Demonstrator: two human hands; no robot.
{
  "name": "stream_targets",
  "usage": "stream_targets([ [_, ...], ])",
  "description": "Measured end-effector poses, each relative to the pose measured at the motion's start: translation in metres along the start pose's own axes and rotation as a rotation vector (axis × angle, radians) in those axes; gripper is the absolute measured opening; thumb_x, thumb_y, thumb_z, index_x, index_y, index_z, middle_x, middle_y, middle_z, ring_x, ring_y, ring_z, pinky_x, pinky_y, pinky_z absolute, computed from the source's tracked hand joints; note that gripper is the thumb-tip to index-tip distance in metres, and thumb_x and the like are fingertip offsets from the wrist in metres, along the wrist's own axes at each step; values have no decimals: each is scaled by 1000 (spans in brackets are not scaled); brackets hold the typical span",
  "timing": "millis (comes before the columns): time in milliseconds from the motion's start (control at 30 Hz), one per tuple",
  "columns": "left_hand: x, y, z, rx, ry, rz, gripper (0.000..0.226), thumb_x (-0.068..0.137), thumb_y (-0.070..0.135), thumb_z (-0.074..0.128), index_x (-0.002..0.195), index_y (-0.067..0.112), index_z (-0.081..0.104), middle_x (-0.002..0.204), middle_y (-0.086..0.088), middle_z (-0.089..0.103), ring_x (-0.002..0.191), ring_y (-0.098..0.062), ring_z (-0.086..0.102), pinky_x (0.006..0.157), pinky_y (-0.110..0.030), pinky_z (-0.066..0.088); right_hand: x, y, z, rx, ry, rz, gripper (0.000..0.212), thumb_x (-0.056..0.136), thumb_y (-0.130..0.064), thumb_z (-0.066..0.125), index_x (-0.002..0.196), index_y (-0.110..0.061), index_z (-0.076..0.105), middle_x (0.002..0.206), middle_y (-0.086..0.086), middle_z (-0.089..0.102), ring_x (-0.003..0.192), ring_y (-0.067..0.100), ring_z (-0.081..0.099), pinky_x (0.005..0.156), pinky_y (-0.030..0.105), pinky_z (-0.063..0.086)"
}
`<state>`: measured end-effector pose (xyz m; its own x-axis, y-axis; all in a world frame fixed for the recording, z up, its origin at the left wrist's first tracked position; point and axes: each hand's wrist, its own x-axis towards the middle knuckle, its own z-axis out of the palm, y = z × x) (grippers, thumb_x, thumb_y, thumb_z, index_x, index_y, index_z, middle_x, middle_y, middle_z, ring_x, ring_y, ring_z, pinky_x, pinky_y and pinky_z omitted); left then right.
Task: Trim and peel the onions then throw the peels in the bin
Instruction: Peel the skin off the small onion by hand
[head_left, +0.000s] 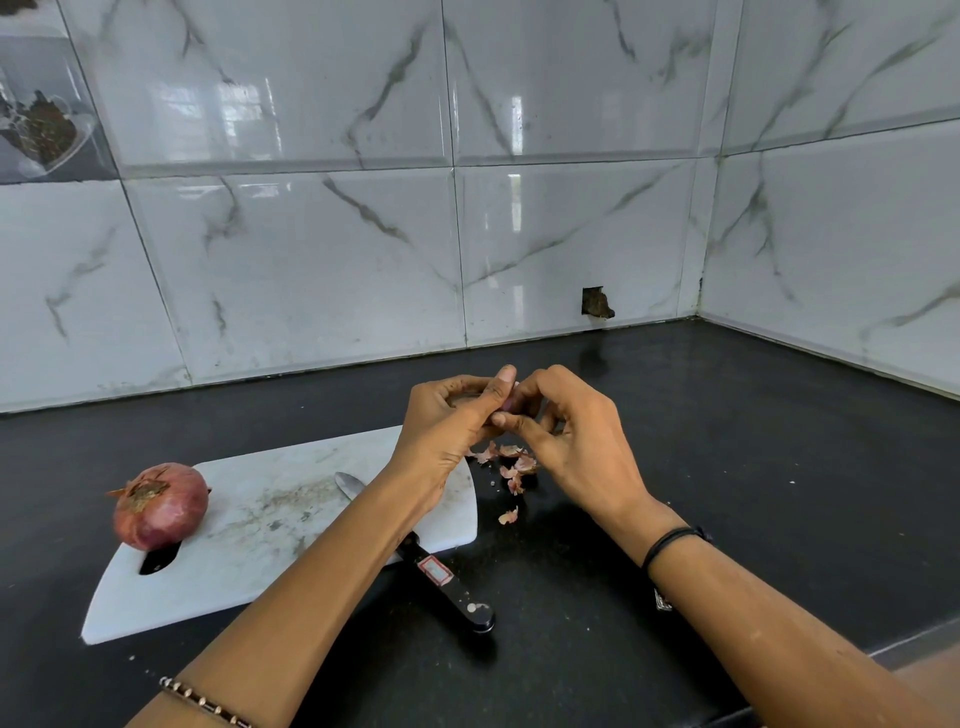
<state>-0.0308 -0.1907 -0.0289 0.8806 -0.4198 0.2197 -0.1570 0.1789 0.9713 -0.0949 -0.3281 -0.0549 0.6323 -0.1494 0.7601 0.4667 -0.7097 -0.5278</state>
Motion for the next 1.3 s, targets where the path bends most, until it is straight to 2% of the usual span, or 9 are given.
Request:
stream_targets([
  [233,1,2,0,-143,-31,-76,26,93,28,69,93,3,75,94,-18,77,91,-23,77,77,-28,62,1,-2,-2,24,94,107,32,79,-34,87,87,-20,60,68,-3,62,58,18,55,56,17,48],
  [400,0,2,1,-188,-54,-96,24,96,27,65,92,6,76,91,-13,78,85,-18,76,80,-29,63,1,-3,-2,41,85,57,32,80,-31,86,96,-21,61,85,-5,65,59,16,54,59,25,53],
  [500,-1,3,2,-195,-61,-84,23,97,25,65,85,10,78,83,-8,77,77,-13,74,76,-27,63,1,-2,-2,12,72,13,28,81,-28,85,98,-21,63,90,-8,63,59,14,52,59,23,51],
  [767,-1,3,4,-187,-33,-52,22,93,24,70,88,4,76,88,-12,77,81,-16,74,83,-32,62,0,-1,-1,-1,66,3,16,85,-24,82,89,-18,67,87,-6,63,65,17,55,62,23,50],
  [867,-2,5,6,-220,-24,-78,24,96,25,66,88,4,75,81,-10,77,77,-15,74,77,-29,63,1,-2,-1,-12,92,46,22,84,-30,83,89,-17,66,83,-1,65,63,18,56,62,26,52],
  [1000,-3,3,6,-224,-28,-99,30,97,32,63,92,4,74,74,-6,76,77,-16,76,80,-31,63,1,-6,-3,43,118,96,32,80,-40,85,91,-21,62,77,-1,67,59,18,57,60,26,53],
  [1100,-4,2,4,-200,-26,-107,36,94,38,66,94,3,75,81,-9,77,82,-19,76,80,-34,64,2,-7,-3,38,98,82,39,76,-43,87,99,-21,64,81,1,67,61,18,58,63,33,55],
  [1167,-4,3,3,-204,-12,-116,38,93,39,67,94,3,75,79,-8,77,77,-17,76,77,-34,64,2,-7,-3,42,80,57,42,75,-45,87,103,-21,67,84,-1,68,63,18,60,64,34,56],
  [1300,-3,5,-2,-213,37,-128,36,91,39,70,91,3,75,83,-13,78,72,-18,76,67,-30,63,1,-6,-3,8,63,-10,30,85,-37,81,108,-19,73,95,-9,68,67,16,62,62,25,53],
])
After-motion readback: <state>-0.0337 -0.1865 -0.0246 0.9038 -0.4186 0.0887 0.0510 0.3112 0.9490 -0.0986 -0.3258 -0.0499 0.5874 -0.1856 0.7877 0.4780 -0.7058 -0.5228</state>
